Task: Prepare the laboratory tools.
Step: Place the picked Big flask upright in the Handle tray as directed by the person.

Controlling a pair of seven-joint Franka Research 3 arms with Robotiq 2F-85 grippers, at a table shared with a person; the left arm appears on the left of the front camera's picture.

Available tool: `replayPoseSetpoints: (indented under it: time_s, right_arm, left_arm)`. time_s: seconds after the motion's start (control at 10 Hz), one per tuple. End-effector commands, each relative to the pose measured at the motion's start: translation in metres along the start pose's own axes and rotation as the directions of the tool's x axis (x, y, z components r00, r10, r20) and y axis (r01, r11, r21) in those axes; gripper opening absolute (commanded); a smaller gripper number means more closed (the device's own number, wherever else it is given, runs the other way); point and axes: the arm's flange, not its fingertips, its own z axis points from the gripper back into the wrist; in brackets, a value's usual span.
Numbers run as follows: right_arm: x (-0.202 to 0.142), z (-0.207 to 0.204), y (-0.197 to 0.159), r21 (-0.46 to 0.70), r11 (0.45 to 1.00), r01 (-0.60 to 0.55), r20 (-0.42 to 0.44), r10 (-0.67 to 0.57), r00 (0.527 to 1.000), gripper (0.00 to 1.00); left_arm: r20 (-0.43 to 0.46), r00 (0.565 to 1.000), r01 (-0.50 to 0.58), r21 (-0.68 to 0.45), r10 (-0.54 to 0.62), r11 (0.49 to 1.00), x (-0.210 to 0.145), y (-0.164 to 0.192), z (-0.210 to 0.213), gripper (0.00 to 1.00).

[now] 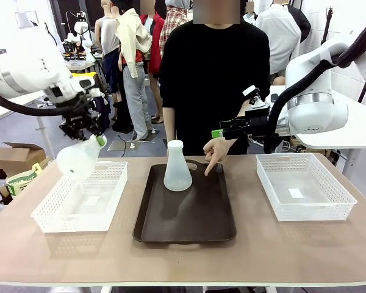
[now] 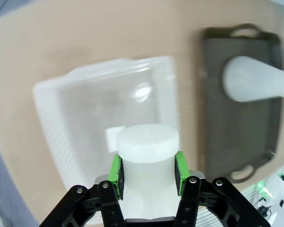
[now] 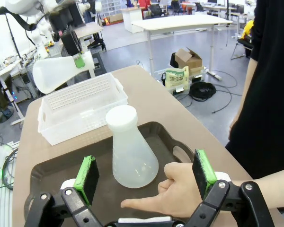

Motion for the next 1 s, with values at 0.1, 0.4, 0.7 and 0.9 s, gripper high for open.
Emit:
replayPoseSetpoints:
  time_s: [0.1, 0.4, 0.7, 0.9]
  right_arm:
    - [0.001, 0.0, -0.001, 0.006, 1.0, 0.006, -0.01, -0.006, 1.0, 1.0]
    - [0.001, 0.0, -0.001, 0.006, 1.0, 0.006, -0.01, -0.006, 1.0, 1.0]
    - [0.001, 0.0, -0.001, 0.006, 1.0, 0.006, -0.01, -0.006, 1.0, 1.0]
    - [0.001, 0.0, -0.001, 0.006, 1.0, 0.006, -0.01, -0.006, 1.0, 1.0]
  left_arm:
    - [0.261, 0.934, 0.328, -0.362, -0.243, 0.872, -0.021, -0.004, 0.038, 0.0]
    - [0.487, 0.776, 0.626, -0.513, -0.401, 0.587, -0.038, -0.009, 0.066, 0.0]
    - [0.553, 0.717, 0.697, -0.563, -0.424, 0.444, -0.049, -0.011, 0.07, 0.0]
    - [0.562, 0.707, 0.705, -0.519, -0.429, 0.483, -0.048, -0.021, 0.073, 0.0]
